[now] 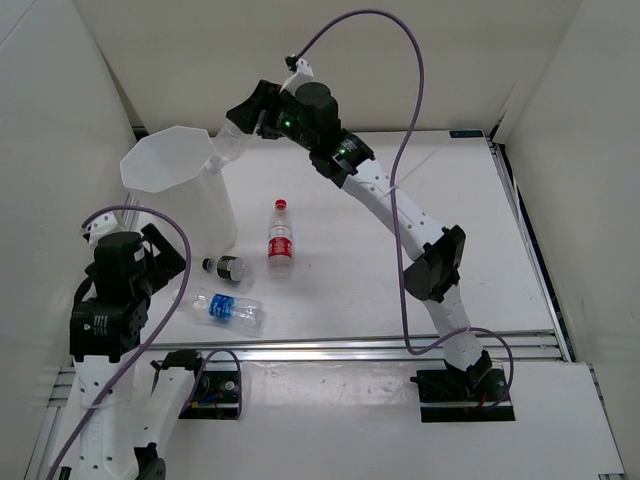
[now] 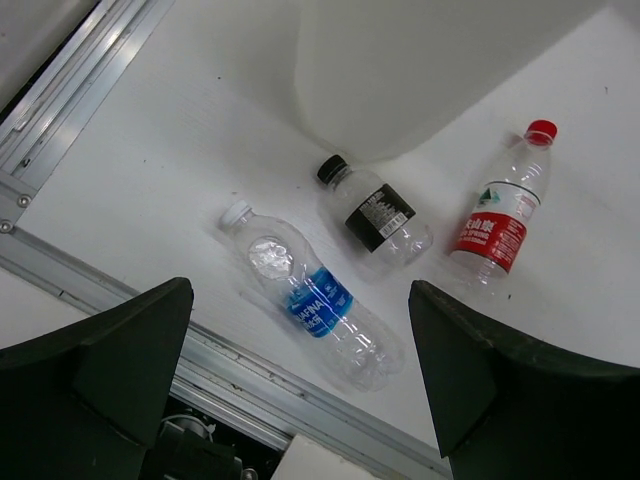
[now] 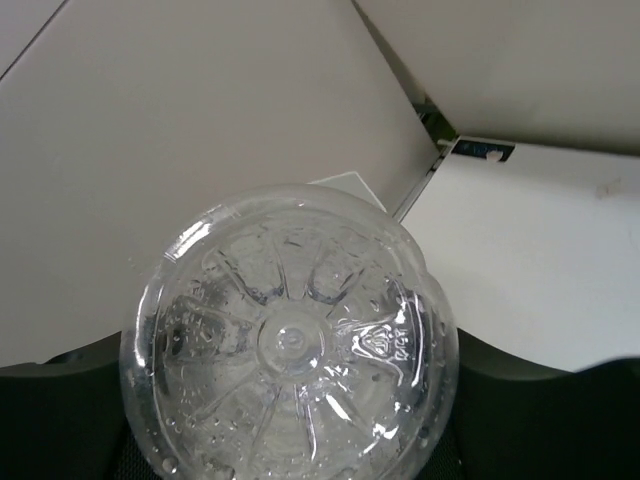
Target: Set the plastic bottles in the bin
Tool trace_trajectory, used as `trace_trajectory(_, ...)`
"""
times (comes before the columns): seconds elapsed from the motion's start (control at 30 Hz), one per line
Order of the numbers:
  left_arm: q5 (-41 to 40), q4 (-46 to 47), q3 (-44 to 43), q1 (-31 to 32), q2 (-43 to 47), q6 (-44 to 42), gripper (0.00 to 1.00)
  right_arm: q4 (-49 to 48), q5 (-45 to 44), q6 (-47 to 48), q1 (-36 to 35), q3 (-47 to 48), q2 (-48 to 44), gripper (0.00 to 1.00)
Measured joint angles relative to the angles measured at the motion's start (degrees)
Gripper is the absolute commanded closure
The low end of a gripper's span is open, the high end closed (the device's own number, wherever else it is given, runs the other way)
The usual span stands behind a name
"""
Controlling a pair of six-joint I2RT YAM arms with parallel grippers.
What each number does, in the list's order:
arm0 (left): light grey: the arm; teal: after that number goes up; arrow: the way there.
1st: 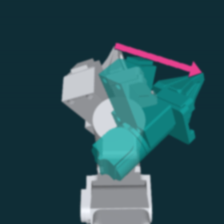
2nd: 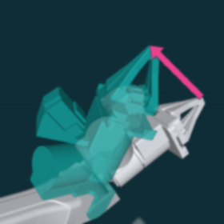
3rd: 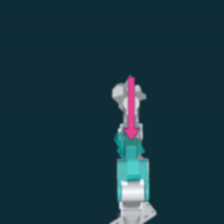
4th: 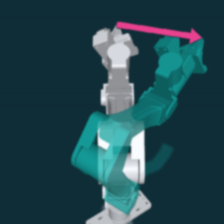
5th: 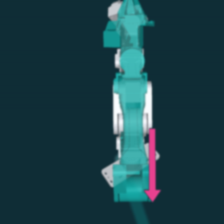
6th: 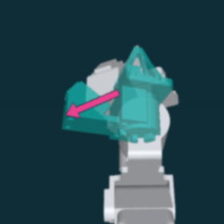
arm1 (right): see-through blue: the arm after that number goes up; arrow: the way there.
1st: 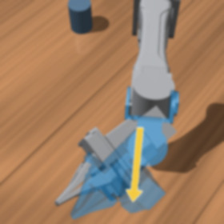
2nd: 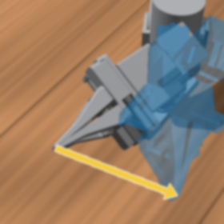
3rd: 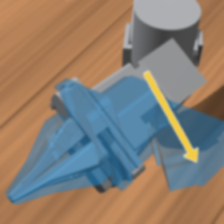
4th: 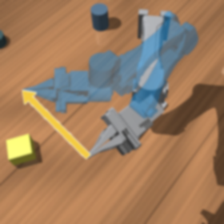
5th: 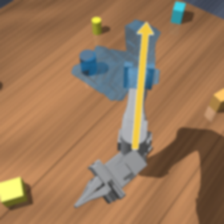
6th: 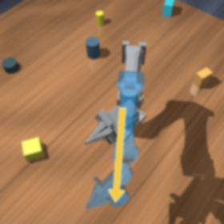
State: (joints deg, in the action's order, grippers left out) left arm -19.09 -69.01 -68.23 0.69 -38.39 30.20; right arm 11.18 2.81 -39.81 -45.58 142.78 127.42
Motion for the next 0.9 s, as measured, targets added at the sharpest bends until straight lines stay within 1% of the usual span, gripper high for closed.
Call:
trace_trajectory(0.1, 0.66, -0.07, -1.05, 1.64, -0.44, -0.68, 0.00, -2.73, -2.54, 3.19, -0.87, 0.37, 0.70, 0.67)
trace_trajectory(0.23, 0.83, -1.40, -1.68, 3.21, -0.20, -0.81, 0.00, -3.58, -4.81, 5.84, -1.11, 0.35, 0.79, 0.67)
trace_trajectory(0.4, 0.76, -3.10, -1.79, 3.67, 0.37, -0.63, 0.00, -3.43, -7.56, 9.20, -1.42, -0.96, 0.26, 0.67)
trace_trajectory(0.5, 0.72, -2.95, -1.81, 3.67, 0.35, -0.39, 0.00, -1.77, -9.11, 11.37, -1.73, -3.76, -1.49, 0.66)
trace_trajectory(0.6, 0.70, -2.91, -1.81, 3.67, 0.35, -0.15, 0.00, -0.55, -10.88, 13.14, -2.40, -4.26, -2.60, 0.66)
trace_trajectory(0.73, 0.59, -2.51, -1.81, 3.67, 0.33, -0.11, 0.00, 1.25, -14.86, 14.29, -4.24, -4.61, -4.94, 0.71)
trace_trajectory(0.83, 0.11, -2.58, -1.86, 3.67, 0.33, 0.04, 0.00, 2.05, -17.53, 14.80, -5.51, -7.54, -8.55, 0.71)
trace_trajectory(0.9, -0.26, -2.58, -2.10, 3.67, 0.31, 0.09, 0.00, 2.08, -17.79, 14.91, -6.23, -8.50, -10.67, 0.71)
